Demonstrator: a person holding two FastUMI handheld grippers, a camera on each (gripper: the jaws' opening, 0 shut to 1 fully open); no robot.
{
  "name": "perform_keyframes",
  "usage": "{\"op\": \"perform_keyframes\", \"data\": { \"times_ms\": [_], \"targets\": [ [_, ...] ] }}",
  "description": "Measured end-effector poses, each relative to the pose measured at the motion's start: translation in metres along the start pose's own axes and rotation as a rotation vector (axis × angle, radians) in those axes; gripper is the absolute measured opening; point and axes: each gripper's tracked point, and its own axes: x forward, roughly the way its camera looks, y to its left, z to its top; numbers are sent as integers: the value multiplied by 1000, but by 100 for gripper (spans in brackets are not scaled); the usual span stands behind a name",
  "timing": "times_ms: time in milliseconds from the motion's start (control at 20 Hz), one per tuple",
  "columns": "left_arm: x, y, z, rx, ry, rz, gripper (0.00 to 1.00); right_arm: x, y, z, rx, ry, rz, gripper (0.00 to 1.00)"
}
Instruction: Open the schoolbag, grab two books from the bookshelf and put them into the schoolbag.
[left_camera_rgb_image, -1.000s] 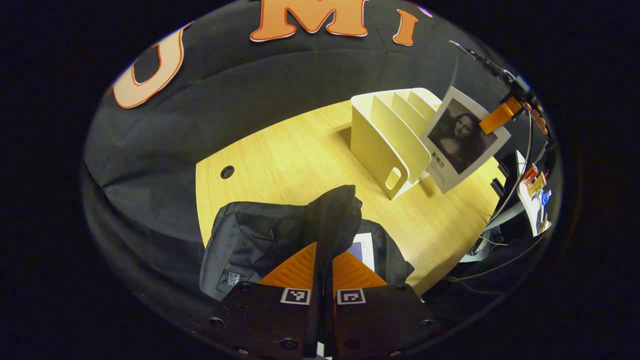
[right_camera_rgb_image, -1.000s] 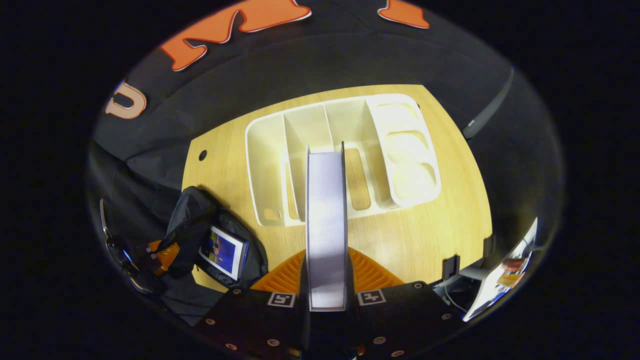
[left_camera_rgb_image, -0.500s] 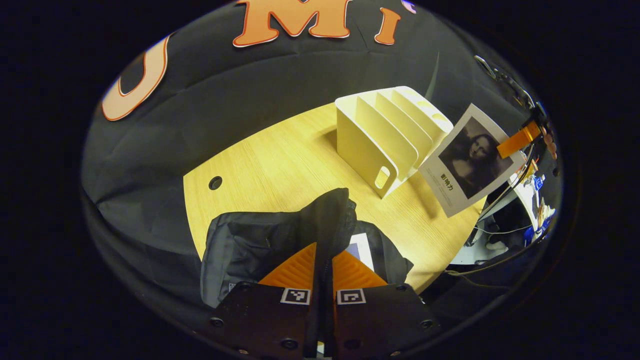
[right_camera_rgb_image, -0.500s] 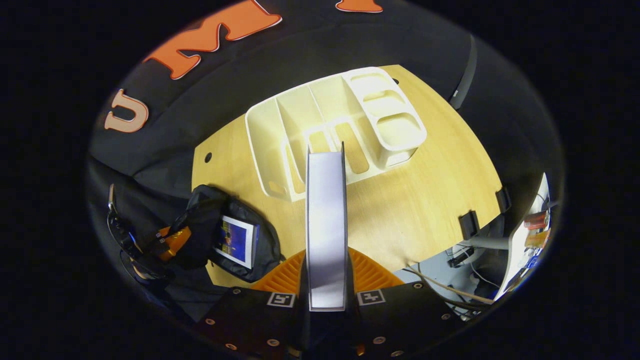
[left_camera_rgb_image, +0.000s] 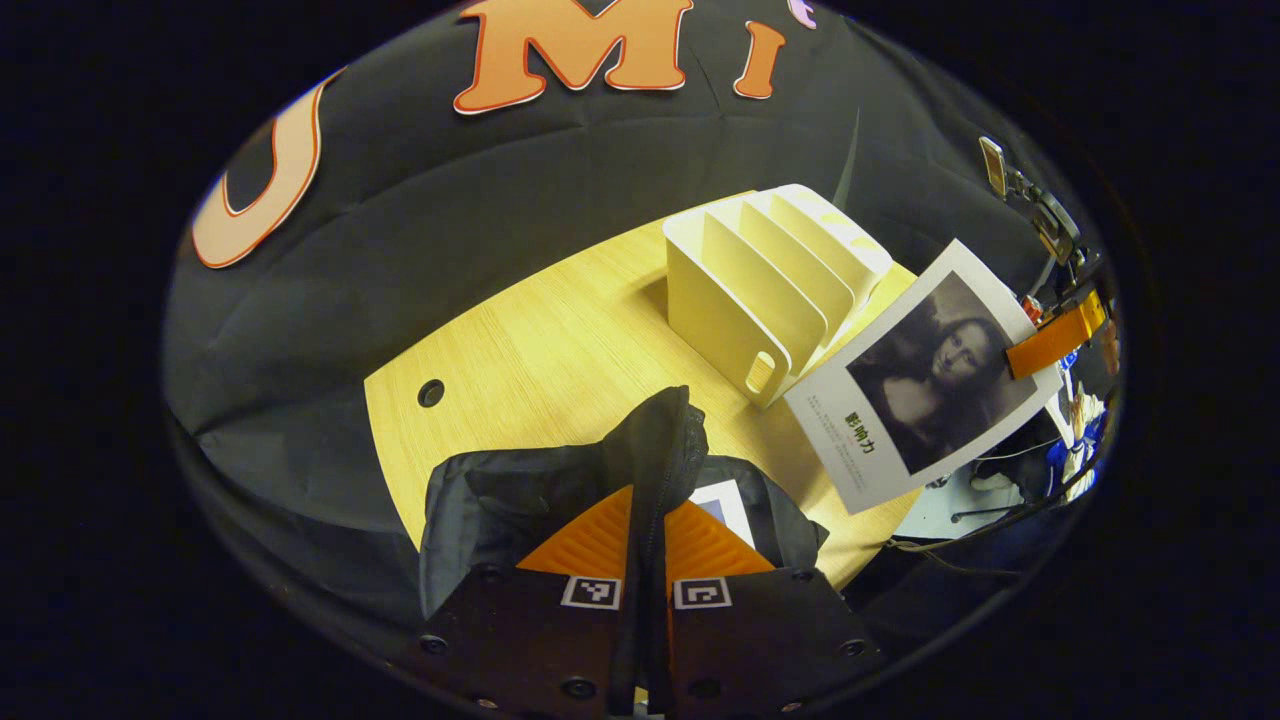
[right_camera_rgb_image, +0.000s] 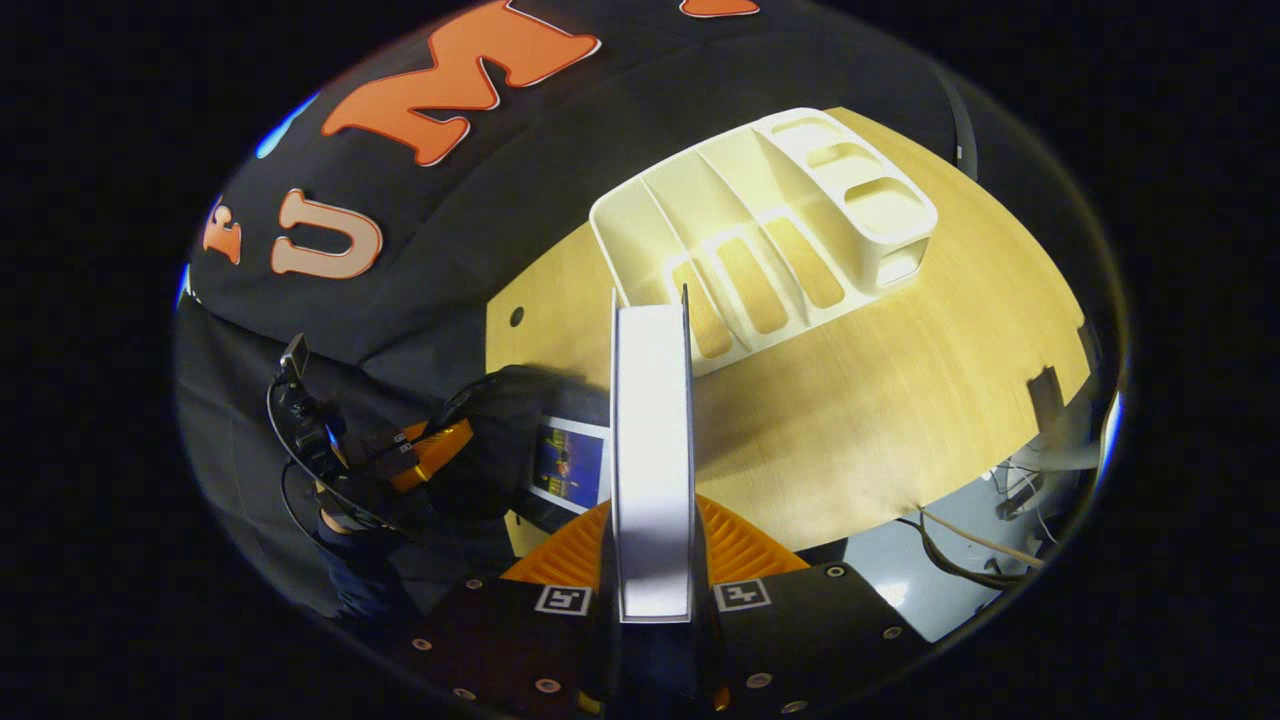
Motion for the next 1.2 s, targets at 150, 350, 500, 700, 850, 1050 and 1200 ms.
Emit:
{"op": "perform_keyframes", "data": {
  "times_ms": [150,350,500,700,850,1050,1200],
  "targets": [
    [-1,7,5,-7,-10,5,5,13,21,-5,9,-6,77,29],
    [-10,13,16,-20,-33,-7,5,32,46,-18,21,17,173,29],
    [-16,15,24,-21,-46,-7,5,53,59,-25,46,33,223,28],
    [-21,15,27,-15,-61,-13,5,84,72,-35,80,64,280,28],
    [-22,15,32,-18,-68,-19,5,110,81,-39,100,76,303,28],
    [-24,8,36,-12,-70,-31,5,134,92,-44,97,60,310,27],
    [-22,2,40,-9,-76,-42,5,157,111,-46,111,61,346,27]
  ]
}}
